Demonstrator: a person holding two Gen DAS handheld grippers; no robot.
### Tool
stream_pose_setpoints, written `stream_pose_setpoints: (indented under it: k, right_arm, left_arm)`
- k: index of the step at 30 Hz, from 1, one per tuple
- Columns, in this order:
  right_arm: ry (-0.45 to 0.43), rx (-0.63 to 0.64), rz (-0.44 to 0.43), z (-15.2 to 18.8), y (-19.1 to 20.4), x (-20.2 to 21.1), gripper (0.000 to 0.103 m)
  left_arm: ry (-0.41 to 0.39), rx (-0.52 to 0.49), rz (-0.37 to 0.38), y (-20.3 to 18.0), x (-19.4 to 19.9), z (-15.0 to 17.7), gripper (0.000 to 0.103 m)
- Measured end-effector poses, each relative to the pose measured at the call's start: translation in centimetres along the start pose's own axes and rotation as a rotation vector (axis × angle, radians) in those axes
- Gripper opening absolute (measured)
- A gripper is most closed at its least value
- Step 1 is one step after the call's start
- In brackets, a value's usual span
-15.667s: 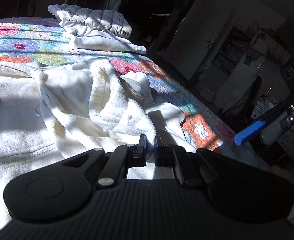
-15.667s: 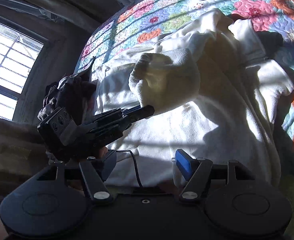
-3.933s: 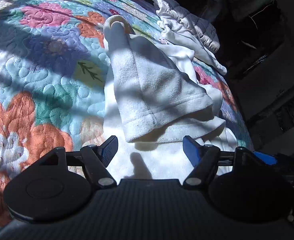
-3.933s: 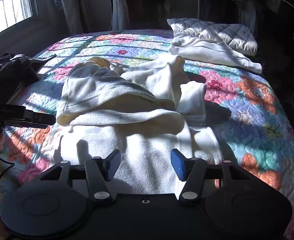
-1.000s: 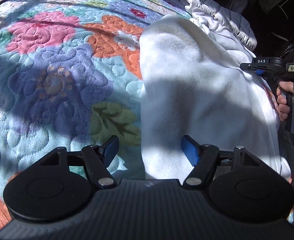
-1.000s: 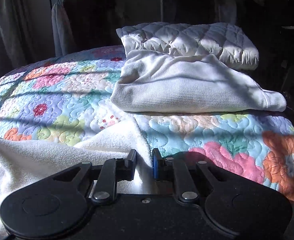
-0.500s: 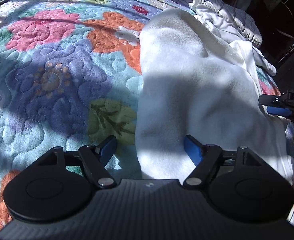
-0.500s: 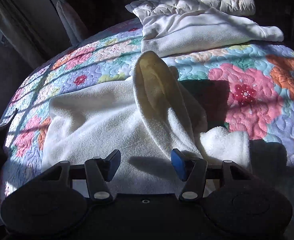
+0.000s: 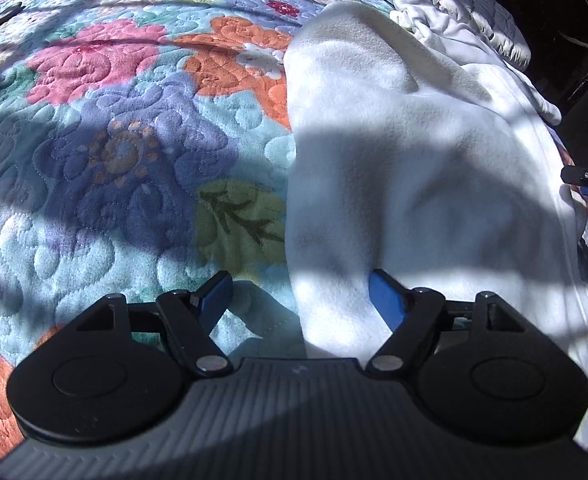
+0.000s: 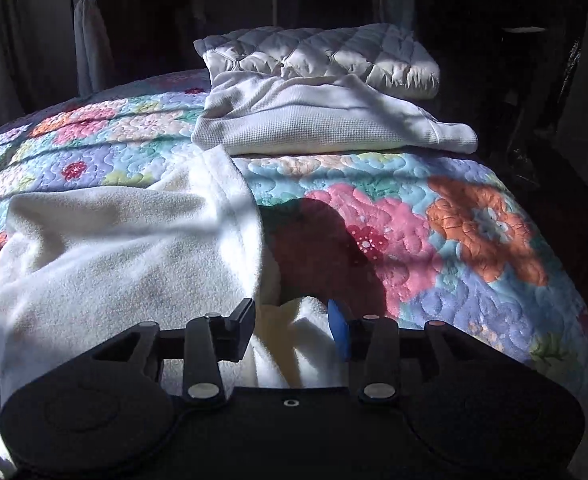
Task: Fold clothes
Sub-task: 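Release the jacket and smooth the folded bundle with both open grippers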
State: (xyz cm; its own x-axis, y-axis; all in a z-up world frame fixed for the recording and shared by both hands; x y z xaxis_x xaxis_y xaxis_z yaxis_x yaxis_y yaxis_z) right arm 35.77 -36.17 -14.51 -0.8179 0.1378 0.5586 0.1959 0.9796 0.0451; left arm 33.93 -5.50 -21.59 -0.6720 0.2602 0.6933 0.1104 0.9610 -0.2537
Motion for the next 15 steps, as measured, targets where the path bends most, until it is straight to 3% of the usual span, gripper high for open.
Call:
stream_pose_setpoints:
  k: [3,5,7,9,12,15]
  right_arm:
    - [0.067,-0.053,-0.151,1.5,3.2,2.7,0.066]
    - [0.166,-0.032,-0.288,4.1,6.1,4.5,0.074]
    - [0.263,0.046,-0.351,7.9,8.7,6.1,0.075]
    - [0.332,0.153,-0.339,11.5,10.1,7.5,0.075]
    - [0.303,0.223,-0.3,14.2,10.7,10.5,0.076]
    - [0.275,0.231,-0.29,15.4,10.1,13.2,0.076]
  left_arm:
    - [0.034,0.047,-0.008,0.4,0.6,0.2,0.076]
    - [0.049,0.078,-0.001,0.7,1.3,0.7,0.077]
    - [0.069,0.116,0.014,1.2,2.4,1.7,0.081]
    - [0.101,0.138,0.038,1.6,3.6,3.3,0.082]
    - [0.128,0.134,0.051,2.0,5.5,6.3,0.082]
    - [0.116,0.103,0.113,1.8,7.4,8.4,0.082]
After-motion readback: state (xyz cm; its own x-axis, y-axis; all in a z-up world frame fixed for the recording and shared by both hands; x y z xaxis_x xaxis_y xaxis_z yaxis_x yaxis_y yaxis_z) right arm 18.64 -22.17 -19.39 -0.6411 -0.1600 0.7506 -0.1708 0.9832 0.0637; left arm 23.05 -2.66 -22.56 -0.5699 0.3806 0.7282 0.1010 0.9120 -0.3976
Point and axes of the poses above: each gripper's, at about its wrist camera, not at the fingertips, and x roughly against the way its jaws point, y to its left, z to its underside, the point moved 9 cm from there along -x, roughly the way its jaws point, and after that the axes turned 13 degrees about -y, right-handed, at the moved point
